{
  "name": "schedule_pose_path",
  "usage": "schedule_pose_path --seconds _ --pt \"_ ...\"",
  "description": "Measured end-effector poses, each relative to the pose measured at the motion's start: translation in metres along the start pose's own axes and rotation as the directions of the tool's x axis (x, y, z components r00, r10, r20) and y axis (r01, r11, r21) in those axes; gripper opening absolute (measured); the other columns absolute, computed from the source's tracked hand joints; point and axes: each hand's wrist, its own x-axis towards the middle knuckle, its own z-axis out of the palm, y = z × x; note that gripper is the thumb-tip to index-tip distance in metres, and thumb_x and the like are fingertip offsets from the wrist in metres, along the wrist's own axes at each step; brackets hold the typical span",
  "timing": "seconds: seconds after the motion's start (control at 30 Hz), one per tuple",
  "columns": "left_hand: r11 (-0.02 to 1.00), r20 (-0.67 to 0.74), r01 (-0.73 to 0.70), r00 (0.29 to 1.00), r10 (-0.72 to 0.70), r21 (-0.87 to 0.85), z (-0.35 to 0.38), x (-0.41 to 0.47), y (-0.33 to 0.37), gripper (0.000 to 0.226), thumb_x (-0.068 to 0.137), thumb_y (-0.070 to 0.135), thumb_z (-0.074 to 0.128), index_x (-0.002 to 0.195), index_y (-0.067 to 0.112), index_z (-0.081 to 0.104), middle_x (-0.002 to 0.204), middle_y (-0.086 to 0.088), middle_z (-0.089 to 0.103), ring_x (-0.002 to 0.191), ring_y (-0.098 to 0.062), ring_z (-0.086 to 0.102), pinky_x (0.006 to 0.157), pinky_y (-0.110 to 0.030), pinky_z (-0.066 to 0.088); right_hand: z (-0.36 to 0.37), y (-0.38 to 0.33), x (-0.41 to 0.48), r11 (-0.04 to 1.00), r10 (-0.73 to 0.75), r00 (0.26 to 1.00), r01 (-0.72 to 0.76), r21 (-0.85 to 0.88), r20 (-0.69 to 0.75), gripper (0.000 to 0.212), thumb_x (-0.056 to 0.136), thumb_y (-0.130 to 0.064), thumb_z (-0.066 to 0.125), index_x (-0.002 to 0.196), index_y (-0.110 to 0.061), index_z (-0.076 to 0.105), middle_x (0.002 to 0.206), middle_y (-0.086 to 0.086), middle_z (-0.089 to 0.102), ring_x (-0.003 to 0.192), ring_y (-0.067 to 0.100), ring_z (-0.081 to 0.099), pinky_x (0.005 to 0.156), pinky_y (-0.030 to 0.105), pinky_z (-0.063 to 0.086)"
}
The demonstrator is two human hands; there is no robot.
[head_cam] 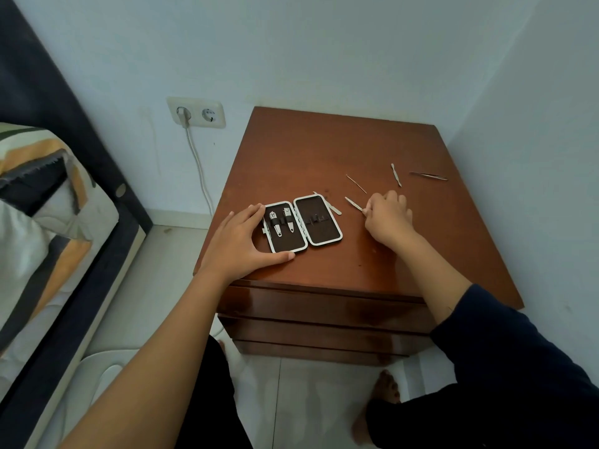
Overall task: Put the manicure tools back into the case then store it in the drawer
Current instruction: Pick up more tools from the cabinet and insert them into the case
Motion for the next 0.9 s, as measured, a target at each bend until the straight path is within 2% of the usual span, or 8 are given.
schedule_pose_path --seconds 0.13,0.23,0.37,0.47,0.57,0.7,0.83,0.9 --pt "1.0 0.0 -0.003 1.0 0.003 0.0 0.0 0.0 0.001 0.11 0.06 0.078 0.06 0.147 0.02 0.026 0.154 0.007 0.026 0.141 -0.008 0.019 0.115 -0.029 0.004 0.002 -0.001 -0.002 0.997 -0.042 0.999 0.041 -0.061 -0.027 0.023 0.096 -0.019 0.038 0.112 -0.007 0.05 0.124 0.016 0.045 0.119 0.034 0.037 0.096 0.045 0.033" --pt "1.0 -0.002 -0.003 1.0 0.003 0.004 0.0 0.001 0.001 0.11 0.059 0.079 0.058 0.147 0.02 0.026 0.154 0.006 0.026 0.141 -0.009 0.02 0.115 -0.03 0.005 -0.002 -0.001 -0.001 0.997 -0.06 0.998 0.059 0.057 0.017 0.015 0.095 -0.016 0.041 0.104 -0.008 0.051 0.118 0.017 0.053 0.112 0.034 0.045 0.09 0.043 0.039" --pt "1.0 -0.002 -0.002 1.0 0.002 -0.001 0.0 0.001 0.001 0.11 0.06 0.078 0.059 0.147 0.021 0.026 0.154 0.007 0.026 0.141 -0.008 0.019 0.115 -0.03 0.004 -0.008 -0.001 -0.012 0.916 -0.074 0.997 0.06 0.396 0.02 0.003 0.09 -0.015 0.054 0.088 -0.017 0.056 0.098 0.008 0.058 0.079 0.023 0.051 0.056 0.026 0.039" --pt "1.0 -0.004 -0.002 1.0 0.002 -0.003 0.0 0.001 0.002 0.109 0.06 0.077 0.06 0.147 0.021 0.026 0.154 0.007 0.026 0.141 -0.008 0.02 0.115 -0.03 0.004 -0.008 -0.011 -0.028 0.795 -0.098 0.993 0.115 0.596 -0.06 0.011 0.084 -0.014 0.063 0.079 -0.025 0.064 0.074 -0.001 0.062 0.072 0.022 0.06 0.068 0.029 0.049" --pt "1.0 -0.008 -0.004 1.0 0.004 -0.001 0.0 0.0 0.002 0.109 0.06 0.077 0.061 0.147 0.02 0.027 0.154 0.007 0.027 0.141 -0.007 0.02 0.115 -0.03 0.005 0.001 -0.03 -0.049 0.68 -0.124 0.99 0.131 0.721 -0.063 0.015 0.082 -0.011 0.066 0.075 -0.025 0.068 0.068 -0.008 0.065 0.06 0.008 0.064 0.072 0.027 0.053" --pt "1.0 -0.005 -0.005 1.0 0.005 -0.007 0.0 -0.001 0.002 0.11 0.06 0.077 0.061 0.147 0.018 0.027 0.154 0.005 0.027 0.141 -0.009 0.021 0.116 -0.031 0.006 0.017 -0.051 -0.071 0.707 -0.189 0.981 0.16 0.689 -0.034 0.008 0.081 -0.012 0.066 0.081 -0.014 0.074 0.063 -0.011 0.064 0.051 -0.007 0.06 0.061 0.003 0.043" --pt "1.0 0.022 -0.017 1.0 0.017 -0.002 -0.001 -0.002 0.0 0.111 0.06 0.079 0.056 0.147 0.017 0.025 0.155 0.003 0.025 0.142 -0.011 0.019 0.116 -0.032 0.005 0.021 -0.062 -0.079 0.773 -0.202 0.976 0.208 0.599 -0.078 0.009 0.08 -0.014 0.068 0.085 -0.012 0.076 0.069 0.001 0.066 0.061 0.007 0.062 0.059 0.005 0.041" --pt "1.0 0.035 -0.026 0.999 0.025 0.012 -0.001 -0.002 0.0 0.108 0.065 0.076 0.059 0.148 0.016 0.023 0.155 0.003 0.023 0.142 -0.011 0.017 0.115 -0.031 0.003 0.02 -0.064 -0.081 0.799 -0.229 0.968 0.247 0.548 -0.102 0.009 0.08 -0.015 0.068 0.084 -0.012 0.076 0.072 0.002 0.063 0.059 0.005 0.054 0.058 0.005 0.04"
